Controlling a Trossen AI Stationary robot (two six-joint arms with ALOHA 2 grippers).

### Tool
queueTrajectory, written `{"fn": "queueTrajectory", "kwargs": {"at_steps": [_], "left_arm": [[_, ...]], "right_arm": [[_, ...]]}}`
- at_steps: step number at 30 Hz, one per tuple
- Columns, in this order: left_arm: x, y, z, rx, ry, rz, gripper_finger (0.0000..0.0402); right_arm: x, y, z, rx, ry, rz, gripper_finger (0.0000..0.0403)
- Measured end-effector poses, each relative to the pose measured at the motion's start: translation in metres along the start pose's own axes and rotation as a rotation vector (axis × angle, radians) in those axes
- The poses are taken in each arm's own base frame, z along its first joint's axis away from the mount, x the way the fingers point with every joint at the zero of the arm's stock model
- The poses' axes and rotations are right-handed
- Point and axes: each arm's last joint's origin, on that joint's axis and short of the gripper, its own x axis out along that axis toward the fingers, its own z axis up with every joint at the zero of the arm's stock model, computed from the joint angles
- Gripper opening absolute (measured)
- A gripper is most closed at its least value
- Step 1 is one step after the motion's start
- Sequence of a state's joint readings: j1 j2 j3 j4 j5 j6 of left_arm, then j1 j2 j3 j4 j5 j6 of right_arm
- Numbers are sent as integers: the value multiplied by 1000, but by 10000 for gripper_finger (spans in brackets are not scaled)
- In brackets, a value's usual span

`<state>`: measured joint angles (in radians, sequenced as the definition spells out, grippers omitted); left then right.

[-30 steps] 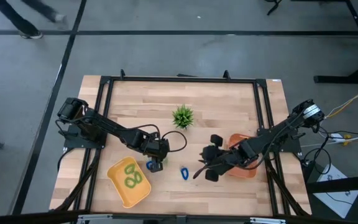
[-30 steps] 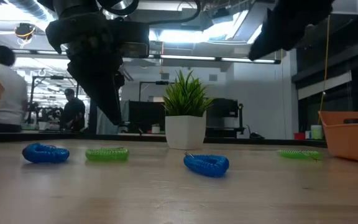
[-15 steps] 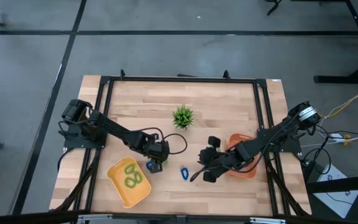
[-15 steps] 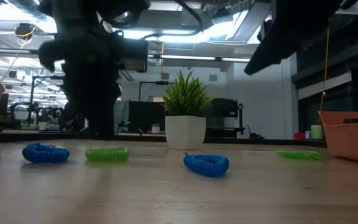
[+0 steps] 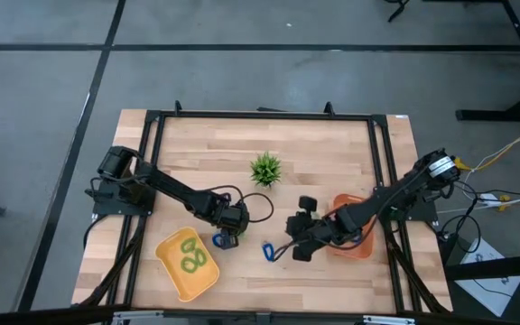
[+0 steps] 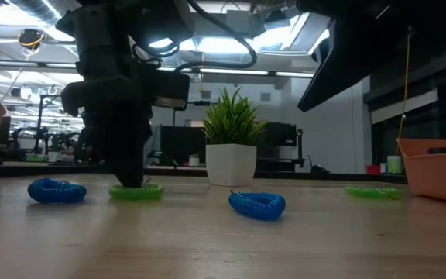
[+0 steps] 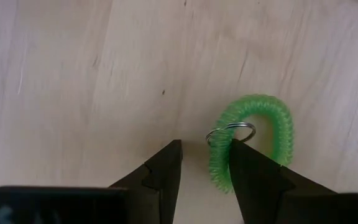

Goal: Sort spring keychains
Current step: Put the green spring keychain into the yellow bin

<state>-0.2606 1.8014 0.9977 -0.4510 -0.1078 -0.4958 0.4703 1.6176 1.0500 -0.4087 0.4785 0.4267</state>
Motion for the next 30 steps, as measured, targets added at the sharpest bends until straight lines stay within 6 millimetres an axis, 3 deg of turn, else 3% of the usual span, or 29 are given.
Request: {"fn": "queueTrajectory", "kwargs": {"at_steps": [5, 14, 22, 30], "left_arm": [[1, 0, 0, -31, -9, 16, 115], [1, -3, -1, -89, -35, 34, 14], [-4, -14, -4, -82, -86, 73, 17], [-32, -30, 7, -36, -271, 138, 14]], "right_arm": [[4, -8, 3, -19, 3, -19, 127], [6, -12, 5, 16, 6, -28, 127], [6, -12, 4, 22, 8, -23, 127], [7, -13, 6, 21, -3, -20, 127]]}}
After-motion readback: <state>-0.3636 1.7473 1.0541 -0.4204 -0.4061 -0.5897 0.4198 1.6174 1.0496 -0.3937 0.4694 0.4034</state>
